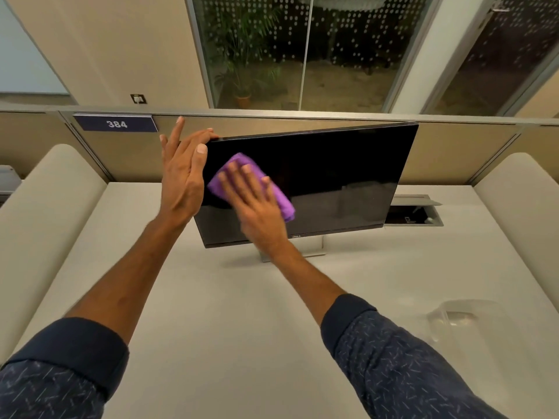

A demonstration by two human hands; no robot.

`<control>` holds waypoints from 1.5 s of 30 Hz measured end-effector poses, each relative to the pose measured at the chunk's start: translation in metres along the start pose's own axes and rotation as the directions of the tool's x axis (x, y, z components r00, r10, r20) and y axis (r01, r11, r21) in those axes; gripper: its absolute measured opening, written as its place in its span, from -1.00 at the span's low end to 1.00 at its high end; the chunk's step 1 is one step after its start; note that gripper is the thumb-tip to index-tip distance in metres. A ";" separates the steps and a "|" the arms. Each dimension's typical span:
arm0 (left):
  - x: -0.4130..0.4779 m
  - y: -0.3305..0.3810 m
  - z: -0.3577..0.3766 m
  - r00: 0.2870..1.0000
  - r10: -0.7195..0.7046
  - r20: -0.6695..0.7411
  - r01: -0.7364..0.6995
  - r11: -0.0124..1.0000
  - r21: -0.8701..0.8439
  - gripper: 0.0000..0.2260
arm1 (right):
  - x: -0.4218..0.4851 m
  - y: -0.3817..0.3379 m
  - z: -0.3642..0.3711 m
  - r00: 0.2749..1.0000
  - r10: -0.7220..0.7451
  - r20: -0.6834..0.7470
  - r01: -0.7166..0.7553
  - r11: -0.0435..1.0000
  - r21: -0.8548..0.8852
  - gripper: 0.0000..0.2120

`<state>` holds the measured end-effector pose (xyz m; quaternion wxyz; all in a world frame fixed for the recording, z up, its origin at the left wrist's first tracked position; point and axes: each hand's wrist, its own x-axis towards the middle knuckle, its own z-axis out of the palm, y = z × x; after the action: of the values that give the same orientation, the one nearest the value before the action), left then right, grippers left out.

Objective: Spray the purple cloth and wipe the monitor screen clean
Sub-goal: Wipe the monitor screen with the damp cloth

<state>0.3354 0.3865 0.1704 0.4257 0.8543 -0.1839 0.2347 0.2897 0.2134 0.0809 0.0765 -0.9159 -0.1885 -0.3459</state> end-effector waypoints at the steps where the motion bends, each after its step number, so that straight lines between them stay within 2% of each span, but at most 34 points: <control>1: 0.000 -0.003 -0.001 1.000 -0.009 0.008 0.009 1.000 -0.015 -0.58 | -0.003 -0.010 0.008 0.989 -0.127 0.077 0.129 0.991 -0.028 -0.25; 3: 0.000 -0.007 -0.005 0.999 -0.032 0.029 0.033 0.999 -0.025 -0.56 | -0.004 -0.016 0.018 0.957 -0.243 0.162 0.254 0.965 -0.056 -0.30; 5: 0.000 -0.008 -0.008 0.998 -0.020 0.054 0.020 1.000 -0.006 -0.56 | -0.003 -0.008 0.015 0.969 -0.213 0.123 0.221 0.974 -0.057 -0.32; 7: 0.000 -0.004 -0.008 0.999 0.003 0.053 -0.004 1.000 0.018 -0.57 | -0.005 0.007 0.005 0.998 -0.070 0.001 0.070 0.995 -0.075 -0.31; 9: 0.000 -0.001 -0.005 1.000 -0.008 0.027 0.008 1.000 0.027 -0.57 | -0.010 0.029 -0.007 0.979 0.165 -0.124 -0.177 0.980 -0.095 -0.29; 10: 0.000 0.000 -0.004 1.000 -0.021 0.014 0.021 1.000 0.022 -0.58 | -0.012 0.043 -0.013 0.934 0.306 -0.185 -0.325 0.942 -0.080 -0.31; 11: -0.001 0.000 -0.003 1.000 -0.029 0.003 0.029 0.999 0.016 -0.59 | -0.013 0.061 -0.020 0.854 0.455 -0.251 -0.478 0.878 -0.034 -0.36; 13: -0.003 -0.001 -0.001 1.000 -0.030 -0.008 0.030 0.999 0.014 -0.61 | -0.014 0.100 -0.035 0.605 0.711 -0.359 -0.704 0.688 0.177 -0.43; 14: -0.003 -0.001 -0.001 1.000 -0.028 -0.008 0.028 1.000 0.013 -0.62 | -0.014 0.119 -0.043 0.489 0.789 -0.371 -0.742 0.600 0.298 -0.44; 15: -0.003 -0.001 -0.001 1.000 -0.026 -0.007 0.026 1.000 0.009 -0.62 | -0.015 0.136 -0.049 0.411 0.834 -0.369 -0.746 0.540 0.389 -0.44; 17: -0.003 -0.001 -0.001 1.000 -0.016 -0.011 0.016 1.000 0.007 -0.62 | -0.017 0.151 -0.054 0.352 0.861 -0.366 -0.739 0.496 0.455 -0.44; 19: -0.002 -0.003 0.000 1.000 -0.019 -0.018 0.019 1.000 -0.003 -0.62 | -0.016 0.143 -0.052 0.370 0.855 -0.364 -0.737 0.509 0.445 -0.43; 21: -0.002 -0.006 0.001 0.999 -0.035 -0.020 0.034 0.999 -0.019 -0.62 | -0.014 0.116 -0.044 0.460 0.816 -0.350 -0.724 0.573 0.385 -0.41; 23: -0.002 -0.005 0.002 0.999 -0.043 -0.014 0.043 0.999 -0.026 -0.62 | -0.015 0.078 -0.029 0.634 0.719 -0.283 -0.673 0.694 0.257 -0.39; 24: -0.001 -0.003 0.001 0.999 -0.036 -0.009 0.036 0.999 -0.019 -0.62 | -0.016 0.058 -0.020 0.741 0.627 -0.239 -0.602 0.779 0.177 -0.38; 26: -0.001 -0.003 0.000 1.000 -0.003 0.002 0.003 1.000 0.006 -0.62 | -0.020 0.018 0.000 0.934 0.336 -0.123 -0.331 0.942 0.062 -0.32; 27: 0.000 -0.004 -0.002 1.000 0.007 0.011 -0.007 1.000 0.011 -0.62 | -0.022 0.003 0.010 0.987 0.158 -0.042 -0.157 0.987 0.031 -0.27; 28: 0.001 -0.007 -0.003 1.000 0.004 0.022 -0.004 1.000 0.007 -0.61 | -0.024 -0.007 0.018 0.998 -0.014 0.054 0.013 1.000 0.006 -0.23; 29: 0.001 -0.009 -0.004 0.999 -0.008 0.033 0.008 1.000 -0.001 -0.60 | -0.025 -0.013 0.024 0.979 -0.146 0.144 0.149 0.989 -0.014 -0.22; 31: 0.001 -0.011 -0.005 0.999 -0.023 0.050 0.023 1.000 -0.003 -0.60 | -0.025 -0.009 0.027 0.948 -0.235 0.216 0.248 0.968 -0.032 -0.24; 33: 0.000 -0.010 -0.004 0.999 -0.004 0.050 0.004 1.000 0.012 -0.61 | -0.029 0.006 0.025 0.980 -0.148 0.132 0.153 0.988 -0.031 -0.27; 35: -0.002 -0.007 -0.003 0.999 0.007 0.034 -0.008 1.000 0.020 -0.63 | -0.040 0.027 0.017 0.998 0.055 -0.017 -0.056 0.998 -0.039 -0.28; 36: -0.002 -0.005 -0.003 1.000 0.003 0.025 -0.004 1.000 0.020 -0.63 | -0.045 0.039 0.012 0.982 0.164 -0.093 -0.169 0.984 -0.051 -0.28; 38: -0.001 -0.003 -0.002 1.000 -0.009 0.016 0.009 1.000 0.005 -0.63 | -0.050 0.067 0.000 0.914 0.356 -0.196 -0.370 0.928 -0.040 -0.28; 39: -0.001 -0.002 -0.002 1.000 -0.011 0.016 0.011 1.000 -0.003 -0.63 | -0.051 0.082 -0.008 0.857 0.459 -0.234 -0.472 0.882 -0.001 -0.31; 40: 0.000 -0.001 -0.002 1.000 -0.012 0.017 0.012 1.000 -0.007 -0.63 | -0.051 0.098 -0.015 0.773 0.568 -0.282 -0.572 0.817 0.077 -0.35; 42: 0.000 -0.001 -0.002 1.000 -0.011 0.020 0.011 1.000 -0.006 -0.61 | -0.051 0.132 -0.025 0.537 0.764 -0.357 -0.703 0.639 0.312 -0.42; 44: -0.001 -0.002 -0.003 1.000 -0.015 0.020 0.015 1.000 -0.004 -0.60 | -0.054 0.155 -0.031 0.305 0.880 -0.364 -0.716 0.464 0.521 -0.44; 45: -0.001 -0.002 -0.003 1.000 -0.017 0.017 0.017 1.000 -0.005 -0.59 | -0.055 0.160 -0.032 0.225 0.909 -0.352 -0.709 0.400 0.581 -0.44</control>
<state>0.3349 0.3900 0.1698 0.4285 0.8567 -0.1808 0.2231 0.2964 0.0420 0.0670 0.4414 -0.6763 0.3109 -0.5012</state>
